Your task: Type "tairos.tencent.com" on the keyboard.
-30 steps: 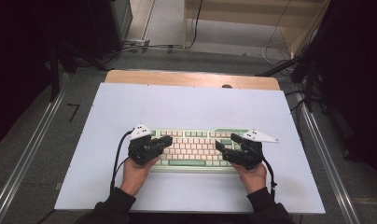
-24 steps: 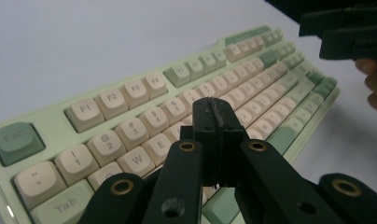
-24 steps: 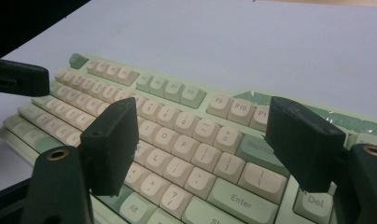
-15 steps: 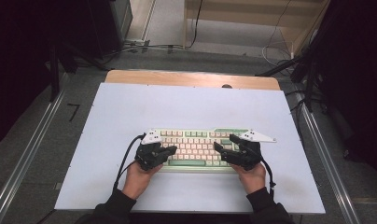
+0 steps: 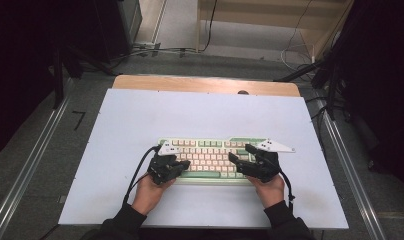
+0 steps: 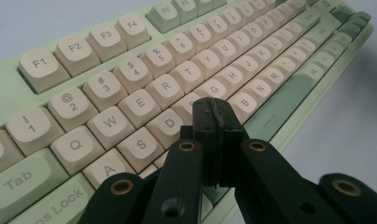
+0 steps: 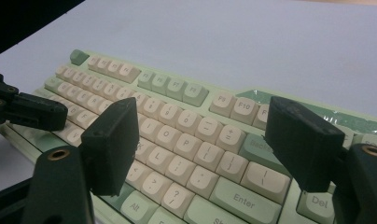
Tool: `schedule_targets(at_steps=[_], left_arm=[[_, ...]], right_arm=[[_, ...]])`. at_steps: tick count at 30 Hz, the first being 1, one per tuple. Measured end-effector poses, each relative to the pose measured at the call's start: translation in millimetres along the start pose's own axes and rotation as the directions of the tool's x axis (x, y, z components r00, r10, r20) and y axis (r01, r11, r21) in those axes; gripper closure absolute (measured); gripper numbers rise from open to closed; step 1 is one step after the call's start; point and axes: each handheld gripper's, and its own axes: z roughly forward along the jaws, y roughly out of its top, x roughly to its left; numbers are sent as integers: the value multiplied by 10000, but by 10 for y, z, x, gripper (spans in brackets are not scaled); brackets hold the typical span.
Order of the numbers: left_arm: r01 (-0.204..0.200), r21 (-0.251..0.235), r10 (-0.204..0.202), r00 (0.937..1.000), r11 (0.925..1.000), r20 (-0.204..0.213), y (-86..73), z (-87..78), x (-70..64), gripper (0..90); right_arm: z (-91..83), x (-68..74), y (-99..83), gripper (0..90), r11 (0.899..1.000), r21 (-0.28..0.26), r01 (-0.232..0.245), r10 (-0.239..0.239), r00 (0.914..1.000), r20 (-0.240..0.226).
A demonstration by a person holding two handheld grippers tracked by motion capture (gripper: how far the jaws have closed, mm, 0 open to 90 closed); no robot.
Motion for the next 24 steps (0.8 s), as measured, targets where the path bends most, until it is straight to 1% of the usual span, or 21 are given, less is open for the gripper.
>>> schedule_targets(at_steps=[6, 9, 10, 12, 14, 15, 16, 17, 19, 21, 22, 23, 24], left_arm=[[-11, 68, 11, 10000, 10000, -21, -2, 11, -5, 900], [-53, 271, 55, 10000, 9996, -75, -6, 34, -13, 900], [-43, 254, 45, 10000, 9997, -68, -4, 35, -17, 900], [-7, 54, 7, 10000, 10000, 13, 3, 11, -18, 900], [129, -543, -122, 9998, 9984, 127, 16, -55, -4, 895], [239, -1062, -214, 9995, 9941, 241, 26, -110, 13, 831], [288, -1377, -258, 9994, 9901, 231, 31, -139, 23, 732], [306, -1685, -287, 9995, 9852, 136, 35, -171, 35, 625], [317, -2061, -384, 9988, 9780, -288, 33, -203, 62, 418], [497, -2220, -624, 9967, 9738, -509, 27, -214, 108, 311], [661, -2315, -813, 9951, 9706, -569, 21, -221, 134, 282], [853, -2451, -1013, 9934, 9657, -533, 10, -231, 160, 268], [1096, -2609, -1274, 9905, 9591, -522, -1, -242, 179, 268]], right_arm=[[-1, 4, 0, 246, 10000, 12, 1, -1, 10000, -20], [-1, 1, -2, 247, 10000, 16, 1, -1, 10000, -4], [-1, 2, -3, 247, 10000, 32, -1, 1, 10000, -10], [-1, 4, -2, 248, 10000, 39, -4, 4, 10000, -26], [-4, 3, 1, 252, 10000, 5, 14, -14, 10000, -24], [-5, 1, 3, 252, 10000, -22, 10, -10, 10000, -20], [-6, -2, 2, 252, 10000, -38, -1, 1, 10000, -5], [-6, -3, 0, 252, 10000, -22, -6, 6, 10000, -8], [1, -2, -4, 252, 10000, 28, 12, -12, 10000, 4], [8, 4, -2, 252, 10000, 48, 41, -41, 10000, -6], [9, 6, 0, 254, 10000, 33, 58, -58, 10000, 1], [10, 8, 0, 256, 10000, 24, 67, -67, 10000, -8], [11, 10, 0, 258, 10000, 43, 56, -56, 10000, 3]])
